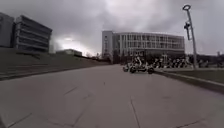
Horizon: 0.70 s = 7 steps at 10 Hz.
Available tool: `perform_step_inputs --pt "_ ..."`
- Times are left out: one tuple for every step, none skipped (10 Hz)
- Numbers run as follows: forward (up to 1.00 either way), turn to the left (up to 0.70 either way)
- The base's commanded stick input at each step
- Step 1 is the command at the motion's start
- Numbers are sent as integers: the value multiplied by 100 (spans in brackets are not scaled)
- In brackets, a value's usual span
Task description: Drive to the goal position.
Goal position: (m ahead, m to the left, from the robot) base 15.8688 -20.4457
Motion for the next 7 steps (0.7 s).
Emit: perform_step_inputs --pt "50 0" --pt "50 1" --pt "50 2" --pt "50 1" --pt "50 0" --pt "50 0" --pt "54 0"
